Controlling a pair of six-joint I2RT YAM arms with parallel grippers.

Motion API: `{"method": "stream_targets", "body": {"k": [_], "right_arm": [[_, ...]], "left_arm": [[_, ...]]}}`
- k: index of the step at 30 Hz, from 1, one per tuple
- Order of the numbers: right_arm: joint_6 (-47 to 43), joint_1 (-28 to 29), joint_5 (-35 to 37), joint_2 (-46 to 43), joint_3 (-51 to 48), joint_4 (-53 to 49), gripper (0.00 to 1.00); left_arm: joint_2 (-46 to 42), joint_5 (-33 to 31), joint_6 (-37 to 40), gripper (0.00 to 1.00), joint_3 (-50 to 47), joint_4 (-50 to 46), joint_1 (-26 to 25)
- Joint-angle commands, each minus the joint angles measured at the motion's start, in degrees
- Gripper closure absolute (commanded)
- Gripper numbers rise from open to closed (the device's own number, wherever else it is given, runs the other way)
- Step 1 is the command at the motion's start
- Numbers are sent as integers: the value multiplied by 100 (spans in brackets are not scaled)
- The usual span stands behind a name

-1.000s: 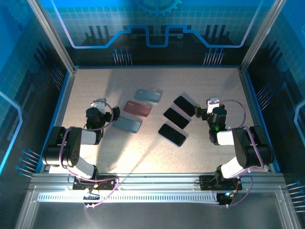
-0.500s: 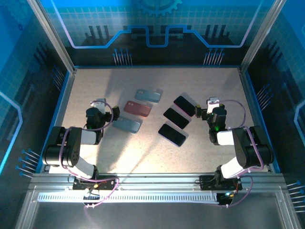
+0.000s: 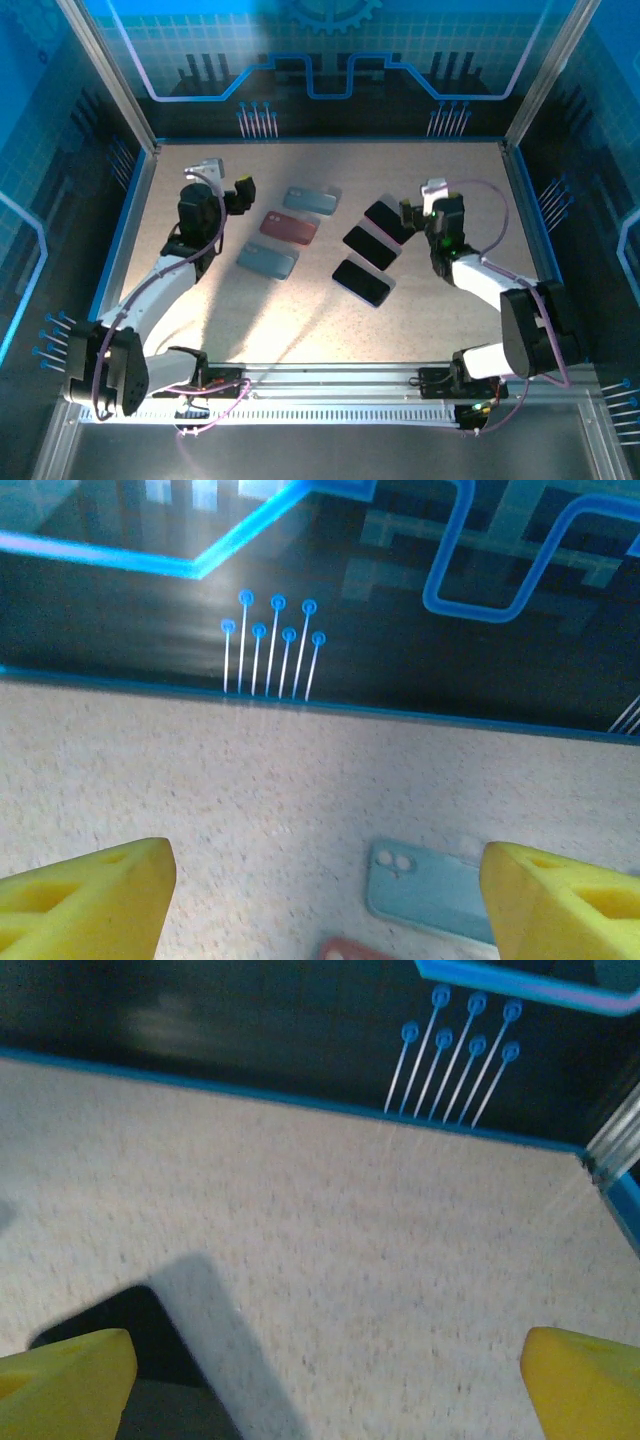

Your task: Put the phone into the phone case

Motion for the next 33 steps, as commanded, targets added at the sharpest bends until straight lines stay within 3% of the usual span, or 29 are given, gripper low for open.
{"method": "stream_targets", "body": {"k": [1,6,12,18,33], "right_arm": [[294,36,-442,-135,680,-1930,0],[675,230,-1170,38,1407,-3249,0],[1333,546,-1643,288,1571,-4020,0],[1826,649,-1968,752,1600,-4267,0],[2424,803,-2294,1957,2026,-4223,1]], "left_arm": [[-223,-25,-693,19,248,-1297,-33],[-471,203,-1309,19,422,-2392,-167],[-960,444,-1647,19,-47,-2681,-329],[-1294,566,-1702,18,-503,-2476,-337],[-1147,803,-1900,17,-640,-2166,-338]]}}
